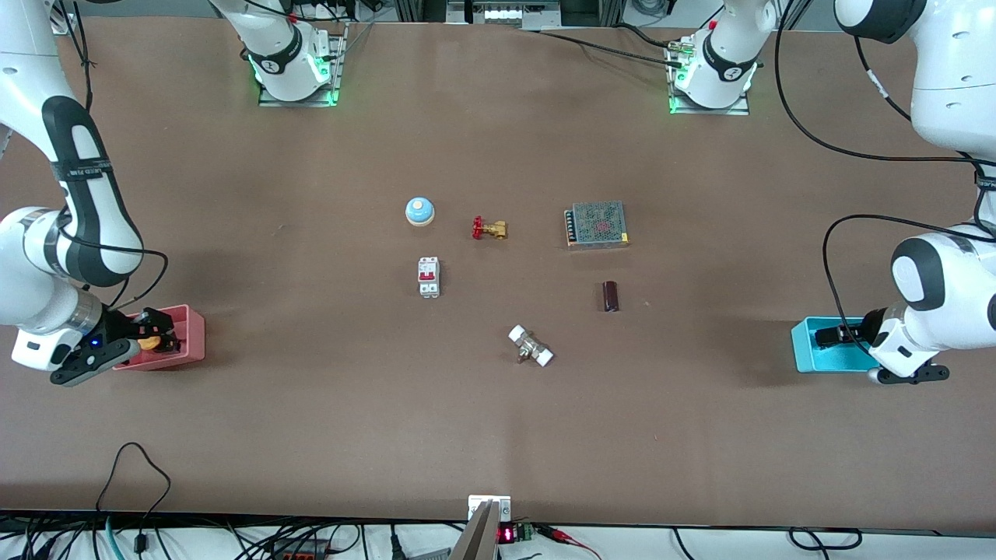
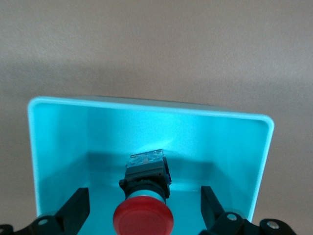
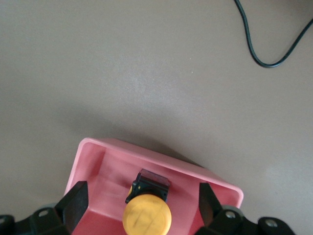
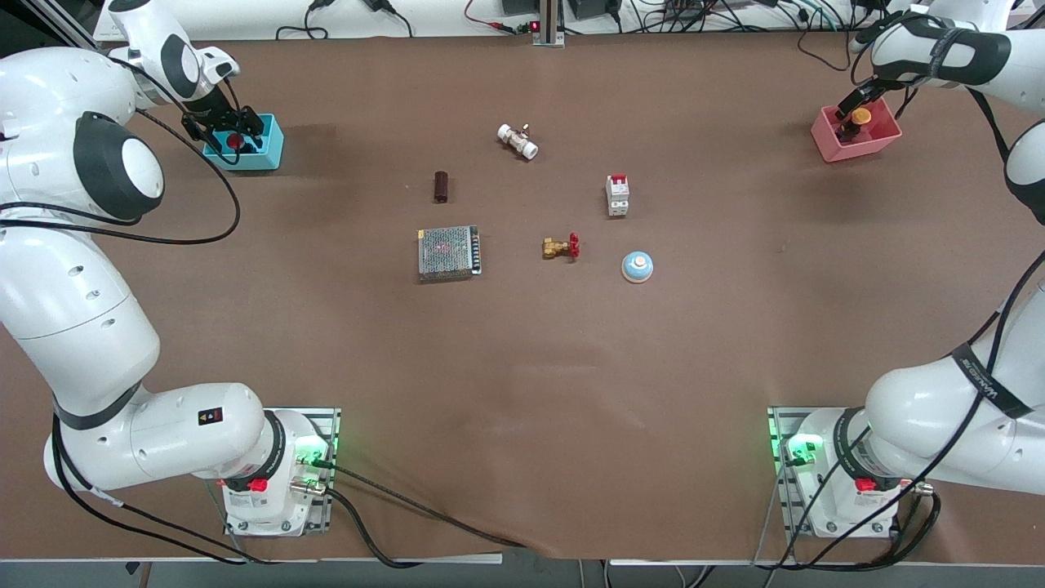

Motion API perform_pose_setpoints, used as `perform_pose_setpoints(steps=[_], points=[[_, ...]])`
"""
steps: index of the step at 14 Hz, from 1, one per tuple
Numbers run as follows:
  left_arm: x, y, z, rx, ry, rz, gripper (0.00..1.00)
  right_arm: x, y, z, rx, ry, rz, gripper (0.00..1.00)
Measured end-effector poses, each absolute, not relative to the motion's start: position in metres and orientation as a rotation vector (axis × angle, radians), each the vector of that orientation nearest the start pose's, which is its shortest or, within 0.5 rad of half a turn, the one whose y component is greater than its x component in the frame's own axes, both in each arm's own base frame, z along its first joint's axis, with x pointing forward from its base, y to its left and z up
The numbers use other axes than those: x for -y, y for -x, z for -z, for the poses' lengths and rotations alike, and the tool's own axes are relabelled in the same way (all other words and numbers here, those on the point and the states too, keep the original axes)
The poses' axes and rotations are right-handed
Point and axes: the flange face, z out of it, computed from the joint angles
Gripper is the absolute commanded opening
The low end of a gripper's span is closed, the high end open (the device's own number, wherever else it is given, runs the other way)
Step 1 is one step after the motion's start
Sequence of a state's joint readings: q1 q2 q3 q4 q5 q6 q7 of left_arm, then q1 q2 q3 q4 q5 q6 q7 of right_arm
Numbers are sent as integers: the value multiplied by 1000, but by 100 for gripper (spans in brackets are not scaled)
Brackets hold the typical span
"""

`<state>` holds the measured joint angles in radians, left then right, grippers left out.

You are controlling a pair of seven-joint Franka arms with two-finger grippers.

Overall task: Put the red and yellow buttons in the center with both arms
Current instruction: 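Lower the right gripper onto the yellow button while the left gripper lowers onto red, then close the right gripper on the yellow button while the left gripper closes on the red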

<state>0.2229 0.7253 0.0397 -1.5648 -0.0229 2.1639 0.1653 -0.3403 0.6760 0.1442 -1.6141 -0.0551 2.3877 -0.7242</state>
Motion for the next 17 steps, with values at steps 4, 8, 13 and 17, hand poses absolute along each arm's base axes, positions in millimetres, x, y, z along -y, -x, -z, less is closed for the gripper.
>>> perform_pose_setpoints(steps=[4,8,13,17], points=[[-173,-659,-196,133,3154,-230,95,154,-685,-226,825,3021,165,100],[-173,-660,-197,79,3157,-216,77,155,-684,-221,863,3010,157,89],[-173,-661,-197,65,3158,-211,53,158,-683,-216,908,2999,151,43],[-173,-661,-197,64,3158,-211,40,158,-684,-217,961,3009,139,32]])
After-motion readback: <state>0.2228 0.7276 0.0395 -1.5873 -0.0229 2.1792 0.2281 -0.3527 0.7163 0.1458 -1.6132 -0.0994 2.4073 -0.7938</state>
